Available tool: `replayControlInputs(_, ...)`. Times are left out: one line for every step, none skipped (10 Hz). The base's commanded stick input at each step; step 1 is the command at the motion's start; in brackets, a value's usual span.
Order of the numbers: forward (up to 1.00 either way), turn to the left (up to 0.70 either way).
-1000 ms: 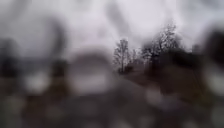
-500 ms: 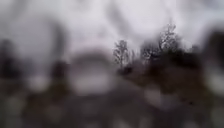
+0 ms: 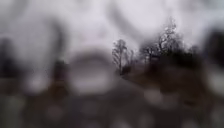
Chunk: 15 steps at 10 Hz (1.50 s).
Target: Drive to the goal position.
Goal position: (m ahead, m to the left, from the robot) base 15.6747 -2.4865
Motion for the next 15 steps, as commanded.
replayControlInputs(0.85,0.00)
replayControlInputs(0.85,0.00)
replayControlInputs(0.85,0.00)
replayControlInputs(0.85,0.00)
replayControlInputs(0.85,0.00)
replayControlInputs(0.85,0.00)
replayControlInputs(0.85,0.00)
replayControlInputs(0.85,0.00)
replayControlInputs(0.85,0.00)
replayControlInputs(0.85,0.00)
replayControlInputs(0.85,0.00)
replayControlInputs(0.85,0.00)
replayControlInputs(0.85,0.00)
replayControlInputs(0.85,0.00)
replayControlInputs(0.85,0.00)
